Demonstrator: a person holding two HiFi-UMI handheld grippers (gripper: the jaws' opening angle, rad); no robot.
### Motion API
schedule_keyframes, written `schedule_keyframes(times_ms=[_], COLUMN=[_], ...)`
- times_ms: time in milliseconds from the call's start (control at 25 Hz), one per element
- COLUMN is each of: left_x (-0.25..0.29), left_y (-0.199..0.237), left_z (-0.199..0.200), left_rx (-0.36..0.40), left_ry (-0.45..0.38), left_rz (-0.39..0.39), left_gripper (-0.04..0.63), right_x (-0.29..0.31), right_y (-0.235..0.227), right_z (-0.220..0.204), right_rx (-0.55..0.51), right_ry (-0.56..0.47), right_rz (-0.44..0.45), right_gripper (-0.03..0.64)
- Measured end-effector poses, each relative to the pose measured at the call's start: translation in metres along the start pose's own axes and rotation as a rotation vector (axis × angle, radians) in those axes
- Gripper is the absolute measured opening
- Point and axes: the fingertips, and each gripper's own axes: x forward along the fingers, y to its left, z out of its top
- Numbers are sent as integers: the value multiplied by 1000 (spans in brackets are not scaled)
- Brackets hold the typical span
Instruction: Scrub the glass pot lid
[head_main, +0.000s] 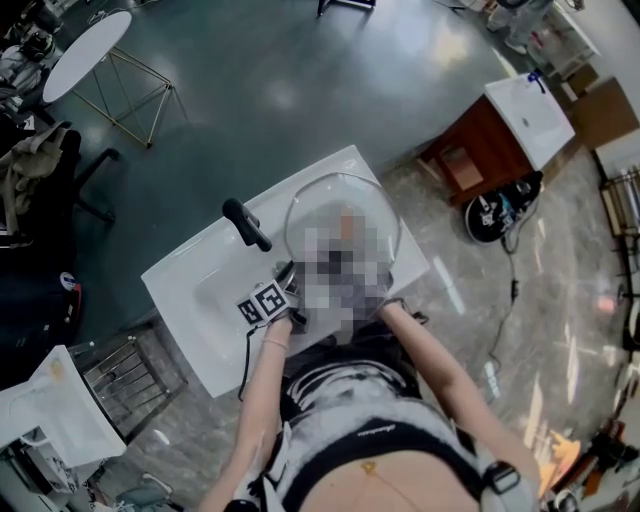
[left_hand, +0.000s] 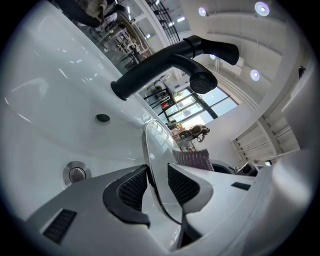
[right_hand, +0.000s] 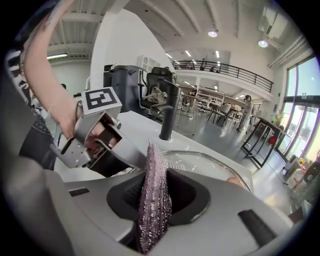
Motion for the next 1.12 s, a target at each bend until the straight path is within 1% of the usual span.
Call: schedule_keyframes(times_ms=[240, 360, 440, 600, 800, 1040, 1120], left_x=[1, 2, 2, 0, 1, 0, 1], left_y=[-3, -3, -3, -2, -1, -1, -1], left_z=[0, 0, 0, -1, 0, -1, 0], left_rx=[12, 14, 14, 17, 26, 31, 32], left_ry=[17, 21, 25, 30, 35, 37, 34], left_rz=[-6, -12, -14, -17, -19, -14, -11], left_gripper=[126, 126, 124, 124, 126, 126, 126], right_x=[20, 28, 34, 41, 39, 30, 27], right_y=[-28, -34, -35, -32, -25, -15, -11], right_z=[14, 18, 20, 25, 25, 21, 19], right_rx=[173, 179, 162, 151, 120, 145, 131], right_ry=[54, 87, 97, 100, 93, 71, 67], right_rz=[-194, -261, -280, -263, -187, -96, -76], right_gripper=[89, 89, 89, 89, 89, 91, 91])
